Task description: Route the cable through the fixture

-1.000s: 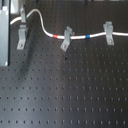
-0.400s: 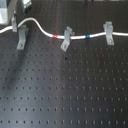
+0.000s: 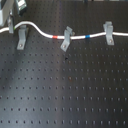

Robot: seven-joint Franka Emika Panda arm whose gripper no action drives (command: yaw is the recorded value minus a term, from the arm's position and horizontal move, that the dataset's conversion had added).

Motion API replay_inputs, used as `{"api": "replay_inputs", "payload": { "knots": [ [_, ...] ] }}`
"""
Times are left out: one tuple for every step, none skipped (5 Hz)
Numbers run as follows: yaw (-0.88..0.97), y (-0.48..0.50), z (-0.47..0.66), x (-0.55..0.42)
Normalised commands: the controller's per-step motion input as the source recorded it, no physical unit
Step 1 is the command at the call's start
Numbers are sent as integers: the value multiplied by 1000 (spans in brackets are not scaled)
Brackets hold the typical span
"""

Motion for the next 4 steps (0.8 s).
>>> {"api": "replay_inputs", "payload": {
  "knots": [
    [91,383,-18,-247],
    [183,402,-7,-39],
    [211,341,-10,-69],
    [97,201,82,13]
  ]
}}
